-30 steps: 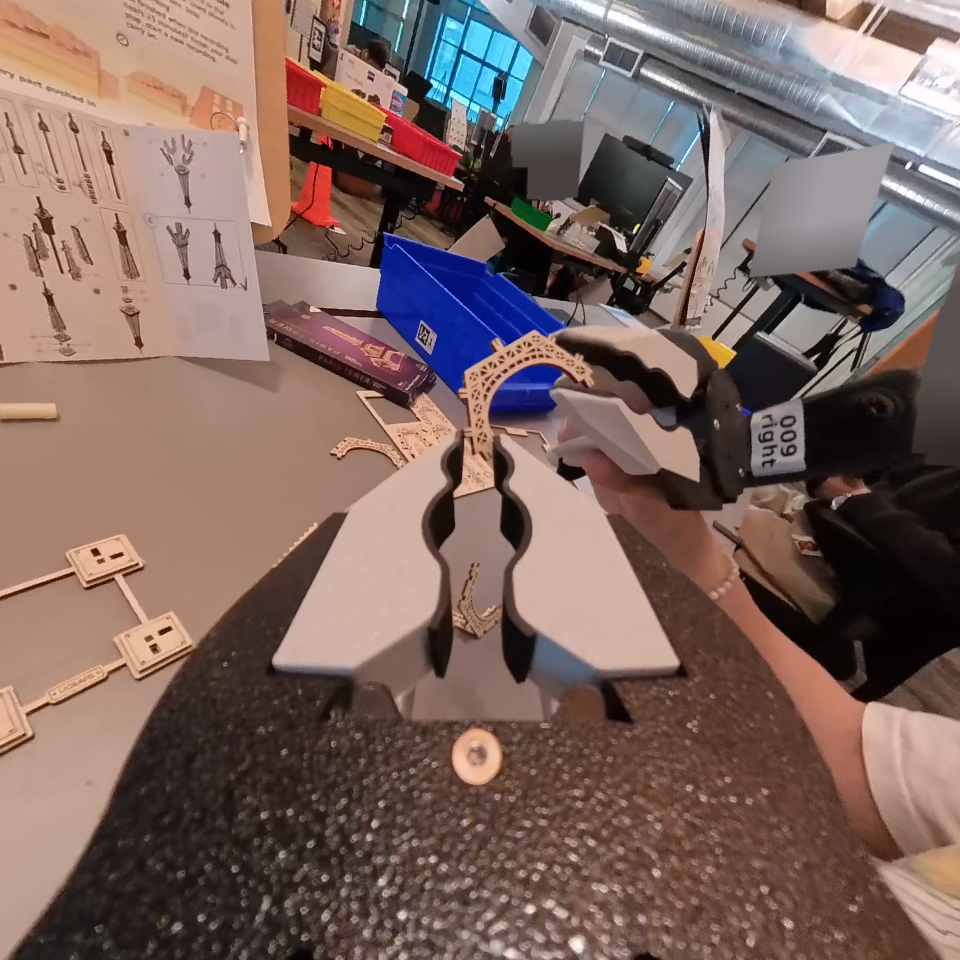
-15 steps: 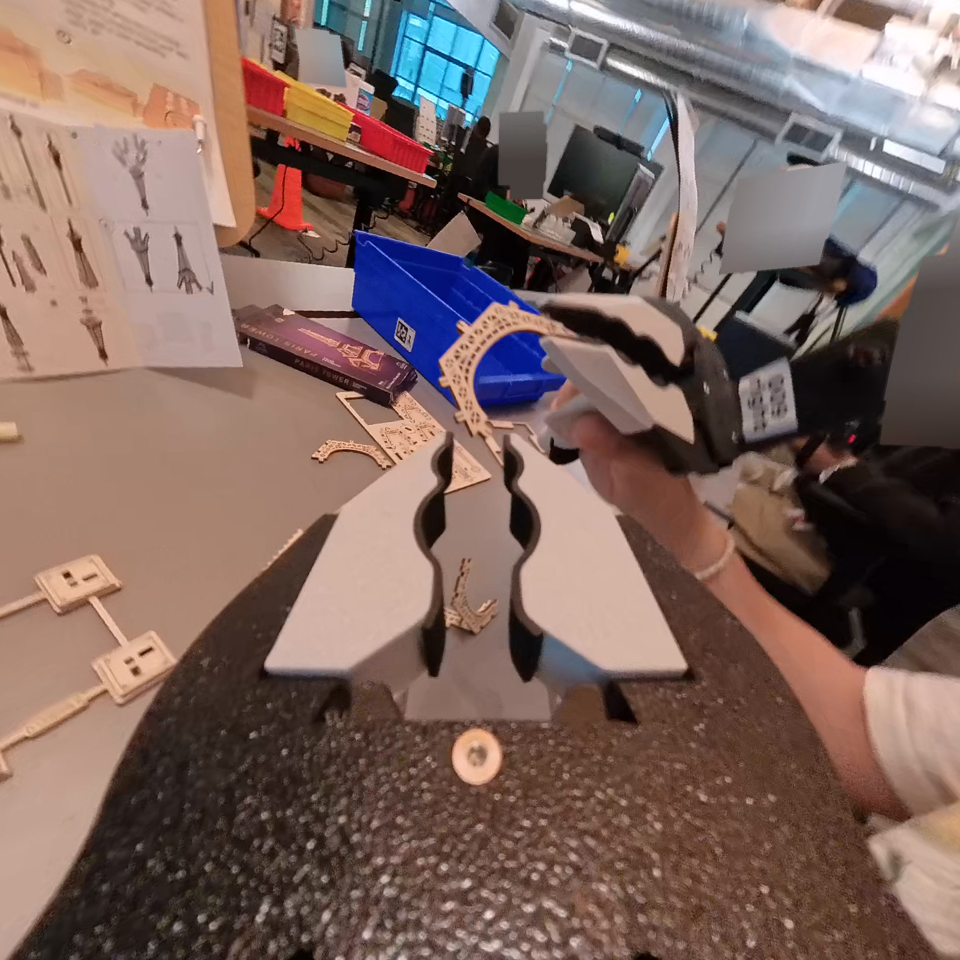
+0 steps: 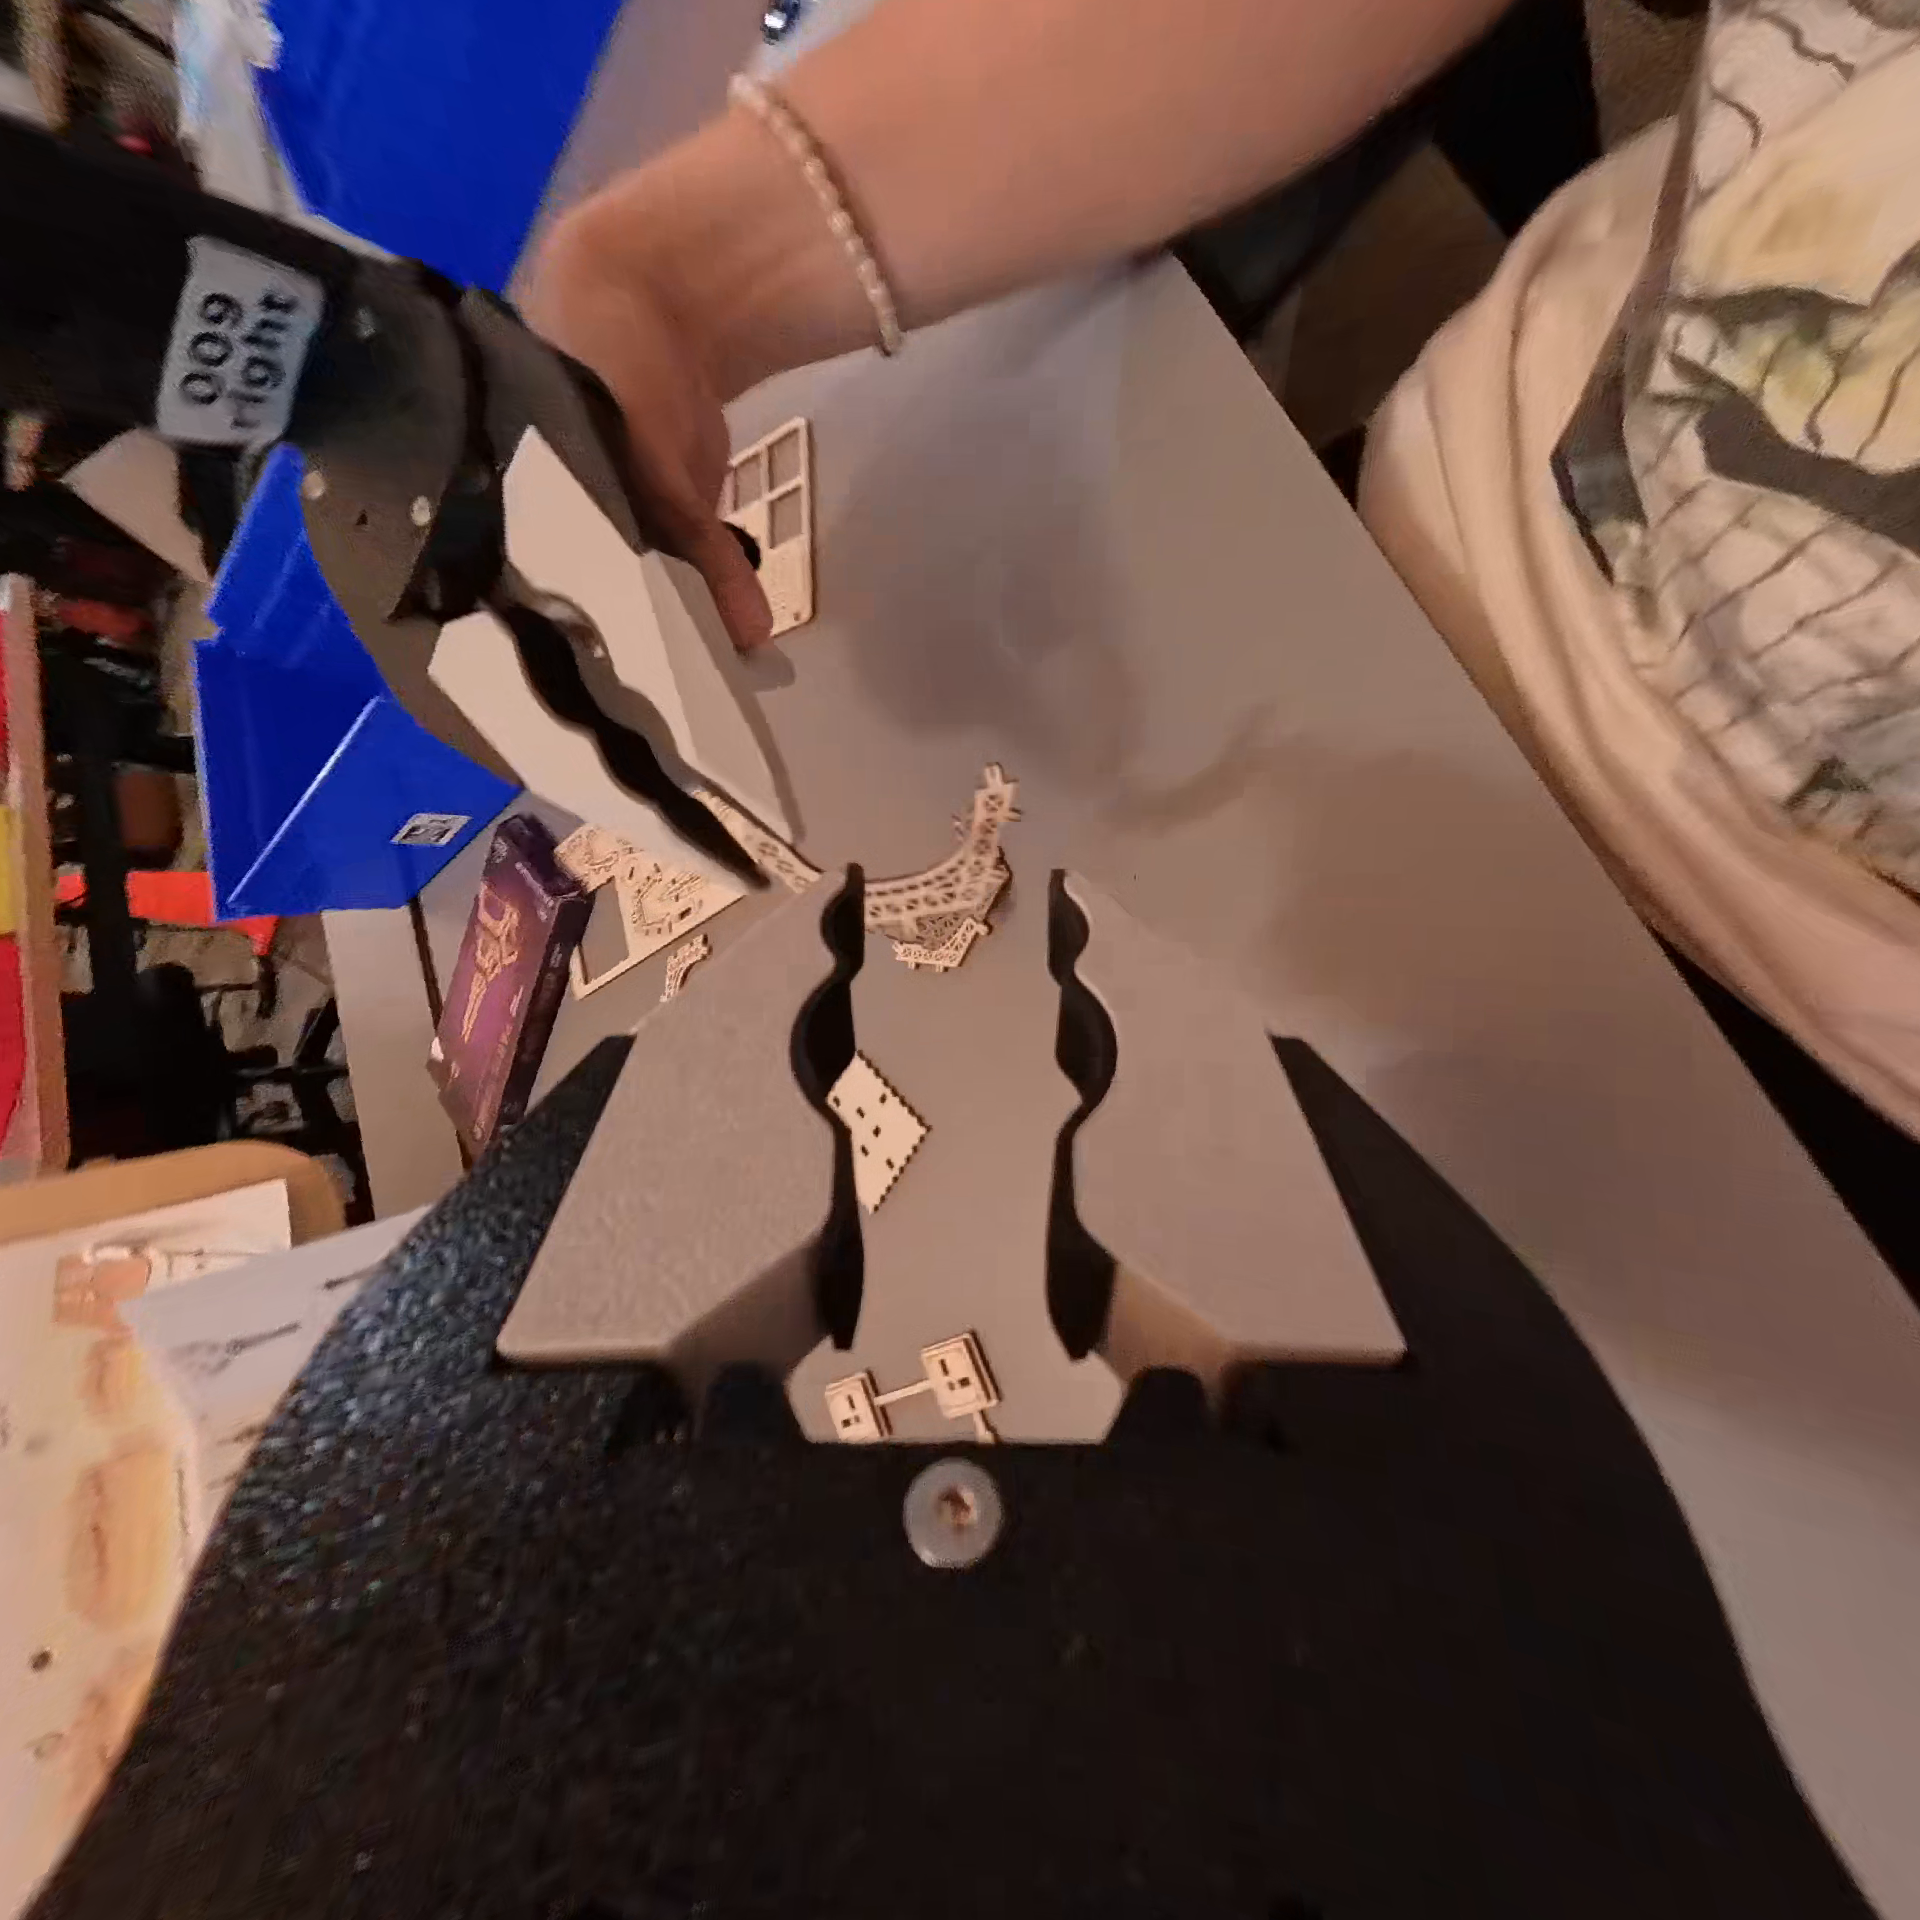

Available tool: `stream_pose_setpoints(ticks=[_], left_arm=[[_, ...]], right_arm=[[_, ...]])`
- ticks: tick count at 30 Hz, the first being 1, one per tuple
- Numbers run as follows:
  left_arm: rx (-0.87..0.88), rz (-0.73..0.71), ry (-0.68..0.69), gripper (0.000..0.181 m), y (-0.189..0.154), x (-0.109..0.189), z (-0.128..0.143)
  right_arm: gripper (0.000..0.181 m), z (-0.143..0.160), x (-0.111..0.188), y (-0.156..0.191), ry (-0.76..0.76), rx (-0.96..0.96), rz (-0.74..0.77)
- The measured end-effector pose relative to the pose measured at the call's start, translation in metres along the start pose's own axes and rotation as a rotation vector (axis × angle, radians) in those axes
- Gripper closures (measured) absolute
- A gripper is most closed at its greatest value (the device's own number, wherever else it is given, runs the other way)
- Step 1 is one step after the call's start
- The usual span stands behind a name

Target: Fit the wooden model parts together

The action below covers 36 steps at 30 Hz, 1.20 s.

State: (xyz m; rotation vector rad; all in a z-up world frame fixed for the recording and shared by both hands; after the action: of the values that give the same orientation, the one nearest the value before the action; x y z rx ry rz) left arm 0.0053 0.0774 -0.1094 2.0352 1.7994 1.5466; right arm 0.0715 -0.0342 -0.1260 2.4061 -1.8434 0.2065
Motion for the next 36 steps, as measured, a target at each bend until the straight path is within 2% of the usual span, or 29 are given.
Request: stream_pose_setpoints(ticks=[5,9,13,21,22,24,26,29,33,36], left_arm=[[-0.044,0.190,0.018,0.155,0.000,-0.016,-0.009],[-0.069,0.215,0.064,0.169,0.003,-0.024,-0.005],[-0.037,0.298,0.083,0.167,-0.003,-0.027,-0.003],[-0.055,0.232,0.088,0.177,0.003,-0.035,-0.003],[-0.037,0.202,0.088,0.177,0.007,-0.035,-0.001],[0.018,0.145,0.083,0.177,0.013,-0.034,0.005],[0.093,0.076,0.034,0.177,0.020,-0.032,0.011],[0.255,-0.031,-0.041,0.177,0.030,-0.029,0.025],[0.481,-0.056,-0.161,0.177,0.035,-0.036,0.051],[0.622,0.004,-0.239,0.177,0.031,-0.048,0.071]], right_arm=[[0.172,0.001,-0.008,0.002,0.004,-0.026,-0.039],[0.172,0.006,-0.010,0.003,0.044,-0.027,-0.057],[0.172,0.003,-0.010,0.004,0.005,-0.040,-0.081],[0.172,0.005,-0.006,-0.001,0.007,-0.068,-0.042],[0.171,0.005,-0.003,-0.004,0.003,-0.067,-0.007],[0.152,0.001,0.009,-0.010,-0.015,-0.054,0.098],[0.153,-0.001,0.025,-0.012,-0.010,-0.057,0.182],[0.148,0.008,0.040,-0.012,0.074,-0.132,0.271],[0.151,0.035,0.026,-0.011,0.224,-0.419,0.245],[0.149,0.063,0.008,-0.009,0.357,-0.542,0.193]])
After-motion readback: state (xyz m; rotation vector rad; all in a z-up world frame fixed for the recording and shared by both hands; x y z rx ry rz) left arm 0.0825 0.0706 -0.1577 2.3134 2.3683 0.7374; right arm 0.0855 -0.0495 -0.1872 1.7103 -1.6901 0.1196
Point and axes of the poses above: each gripper's, where its closed fingertips meet, x back along the fingers, z out of its underside, y = z × x across the jaws, the point moved 6 cm from there along x, back along the fingers, and after that the axes turned 4 degrees about -y, right-handed, at the moved point
